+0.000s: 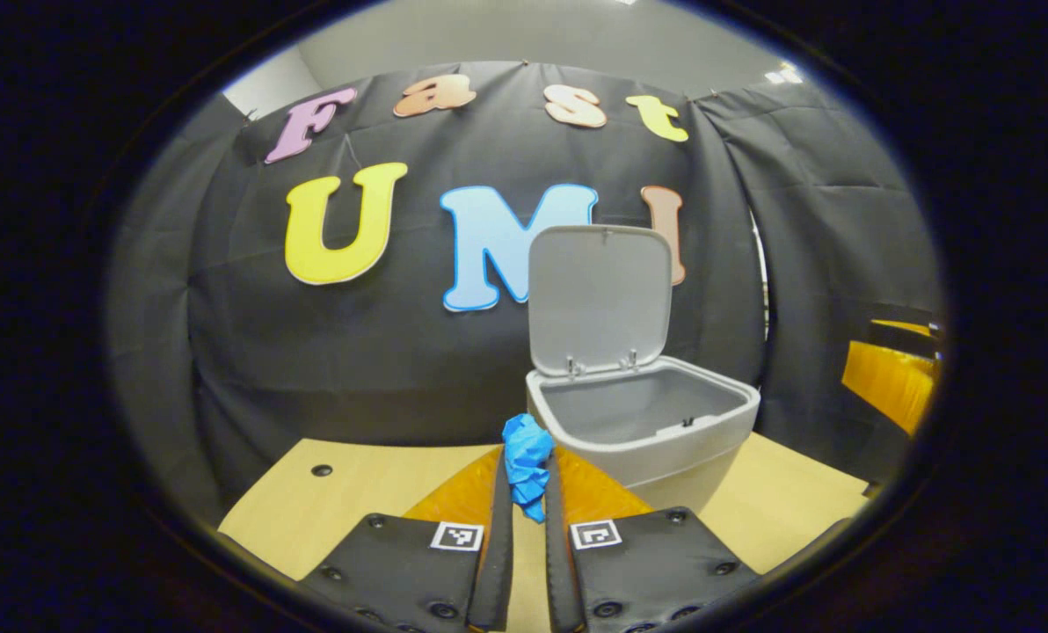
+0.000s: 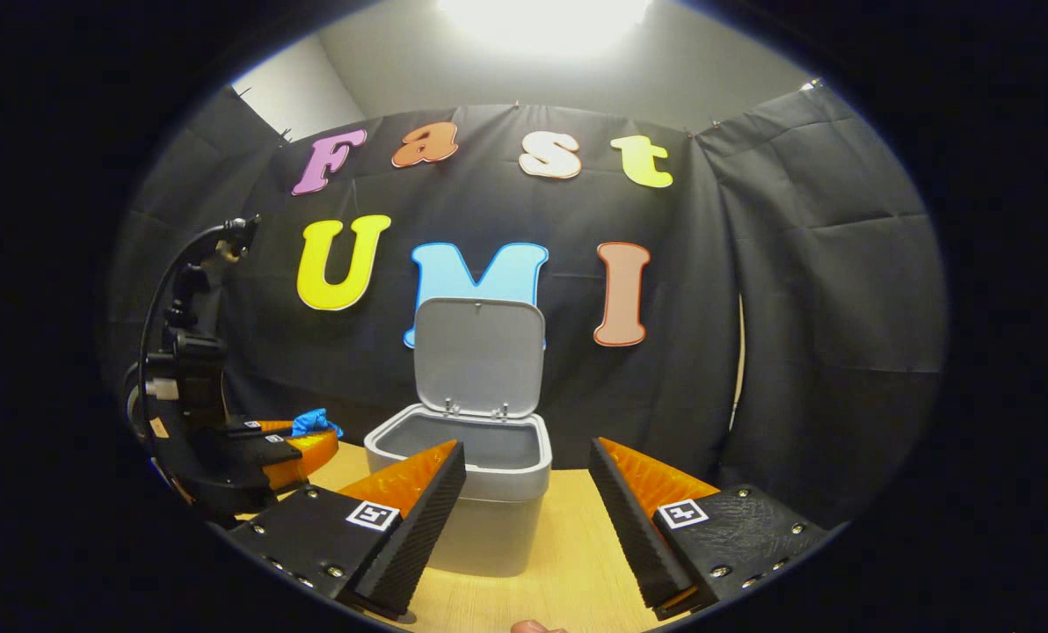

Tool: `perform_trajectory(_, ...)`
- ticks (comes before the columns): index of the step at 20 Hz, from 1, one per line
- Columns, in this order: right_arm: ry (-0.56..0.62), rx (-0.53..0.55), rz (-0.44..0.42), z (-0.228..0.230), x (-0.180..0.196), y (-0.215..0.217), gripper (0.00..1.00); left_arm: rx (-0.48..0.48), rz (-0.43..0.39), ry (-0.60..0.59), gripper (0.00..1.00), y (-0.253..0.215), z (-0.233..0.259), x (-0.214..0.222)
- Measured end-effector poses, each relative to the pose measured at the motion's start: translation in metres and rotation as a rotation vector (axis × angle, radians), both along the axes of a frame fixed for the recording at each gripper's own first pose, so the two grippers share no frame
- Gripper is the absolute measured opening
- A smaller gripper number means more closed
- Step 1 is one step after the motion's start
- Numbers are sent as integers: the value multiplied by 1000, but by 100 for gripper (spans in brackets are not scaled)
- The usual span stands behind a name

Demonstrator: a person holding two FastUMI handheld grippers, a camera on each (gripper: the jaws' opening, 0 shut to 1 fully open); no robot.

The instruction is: Press the lid of the desktop garbage bin to open it, pick up the crumpled paper on the desktop and throw it into the bin, then pick up the pop can on the desktop and drop it into the bin, and finally close the garbage bin lid.

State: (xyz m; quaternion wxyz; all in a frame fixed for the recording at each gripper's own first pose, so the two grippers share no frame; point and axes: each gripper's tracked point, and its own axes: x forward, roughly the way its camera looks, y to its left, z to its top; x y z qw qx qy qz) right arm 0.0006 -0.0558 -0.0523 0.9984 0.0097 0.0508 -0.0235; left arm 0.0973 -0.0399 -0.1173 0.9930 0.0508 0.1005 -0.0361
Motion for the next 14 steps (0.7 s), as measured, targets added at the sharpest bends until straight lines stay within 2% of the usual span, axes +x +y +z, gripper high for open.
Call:
perform_trajectory(6,70,-25,-121,-15,-23,-32,92,-40,-53,-28,22,-30,12,42)
perform_trajectory(9,83,-37,-172,-15,-36,-43,92,-19,-66,-10,24,-39,1,60)
perform_trajectory(12,93,-47,-214,-14,-49,-51,91,-36,-93,13,26,-51,-10,71)
perform_trajectory(13,94,-51,-225,-14,-53,-54,91,-32,-102,24,23,-54,-13,74)
perform_trajectory(14,95,-56,-236,-13,-57,-56,91,-24,-108,34,34,-55,-17,77)
